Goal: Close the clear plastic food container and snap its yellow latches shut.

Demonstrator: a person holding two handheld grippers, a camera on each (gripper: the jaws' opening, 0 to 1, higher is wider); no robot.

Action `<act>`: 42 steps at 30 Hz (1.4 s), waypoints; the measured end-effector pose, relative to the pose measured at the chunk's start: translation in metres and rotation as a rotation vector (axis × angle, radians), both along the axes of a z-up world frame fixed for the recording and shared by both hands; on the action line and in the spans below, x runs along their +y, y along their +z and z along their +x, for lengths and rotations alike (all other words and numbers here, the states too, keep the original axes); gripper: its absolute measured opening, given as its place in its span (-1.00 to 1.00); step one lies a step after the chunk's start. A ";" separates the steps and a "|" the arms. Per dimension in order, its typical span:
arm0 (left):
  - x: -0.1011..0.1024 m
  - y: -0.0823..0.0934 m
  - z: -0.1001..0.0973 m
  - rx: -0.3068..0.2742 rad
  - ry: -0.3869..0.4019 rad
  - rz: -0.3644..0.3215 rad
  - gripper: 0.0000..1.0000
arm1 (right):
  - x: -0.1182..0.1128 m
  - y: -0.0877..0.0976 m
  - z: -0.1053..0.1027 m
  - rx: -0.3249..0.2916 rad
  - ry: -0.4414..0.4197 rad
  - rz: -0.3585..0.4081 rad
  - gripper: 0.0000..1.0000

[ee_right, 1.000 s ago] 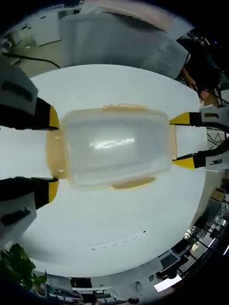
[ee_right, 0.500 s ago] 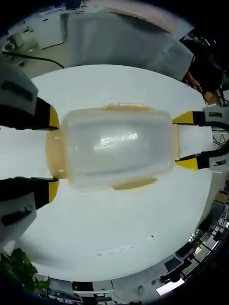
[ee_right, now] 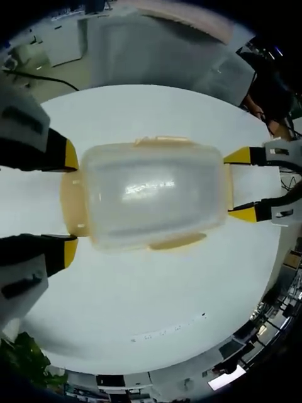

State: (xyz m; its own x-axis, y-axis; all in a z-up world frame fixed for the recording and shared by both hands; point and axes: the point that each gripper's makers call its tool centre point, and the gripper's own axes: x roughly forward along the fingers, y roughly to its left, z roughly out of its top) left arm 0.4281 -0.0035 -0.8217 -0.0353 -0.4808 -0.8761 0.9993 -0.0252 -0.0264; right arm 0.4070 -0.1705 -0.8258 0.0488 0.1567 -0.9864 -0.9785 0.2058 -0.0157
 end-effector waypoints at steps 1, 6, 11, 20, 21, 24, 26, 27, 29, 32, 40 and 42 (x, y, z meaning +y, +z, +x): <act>0.000 0.000 0.000 0.001 0.002 0.000 -0.26 | 0.000 0.000 0.000 -0.001 0.001 -0.001 -0.28; 0.003 -0.002 0.002 -0.009 0.010 0.012 -0.25 | 0.003 0.001 -0.001 -0.011 0.012 0.005 -0.26; 0.008 -0.002 0.004 0.015 0.079 0.010 -0.25 | 0.004 0.004 -0.002 -0.016 0.014 0.023 -0.26; 0.009 0.018 0.008 0.112 0.241 -0.088 -0.24 | -0.004 0.013 0.002 -0.043 -0.081 0.048 -0.24; 0.012 0.019 0.012 0.086 0.252 -0.079 -0.26 | -0.004 0.015 0.004 -0.051 -0.117 0.059 -0.24; 0.014 0.019 0.014 0.062 0.261 -0.079 -0.25 | -0.002 0.020 0.006 -0.031 -0.214 0.114 -0.27; 0.008 0.022 0.011 0.113 0.340 -0.134 -0.26 | -0.001 0.025 0.012 -0.040 -0.293 0.157 -0.28; 0.007 0.023 0.011 0.124 0.363 -0.149 -0.28 | 0.000 0.026 0.013 -0.035 -0.331 0.174 -0.28; 0.006 0.021 0.010 0.146 0.399 -0.166 -0.32 | 0.003 0.029 0.012 -0.016 -0.397 0.219 -0.28; 0.005 0.018 0.009 0.178 0.449 -0.176 -0.34 | 0.007 0.028 0.009 0.009 -0.459 0.255 -0.31; 0.004 0.011 0.003 0.255 0.547 -0.205 -0.38 | 0.016 0.020 0.003 0.069 -0.598 0.330 -0.44; 0.006 0.008 0.003 0.257 0.571 -0.198 -0.42 | 0.017 0.017 0.004 0.078 -0.641 0.342 -0.44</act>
State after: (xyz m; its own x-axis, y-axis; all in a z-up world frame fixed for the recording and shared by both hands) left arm 0.4309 0.0025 -0.8133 0.0770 -0.6373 -0.7668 0.8193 0.4787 -0.3156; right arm 0.4108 -0.1533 -0.8085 0.1661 0.4208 -0.8918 -0.6601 0.7193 0.2164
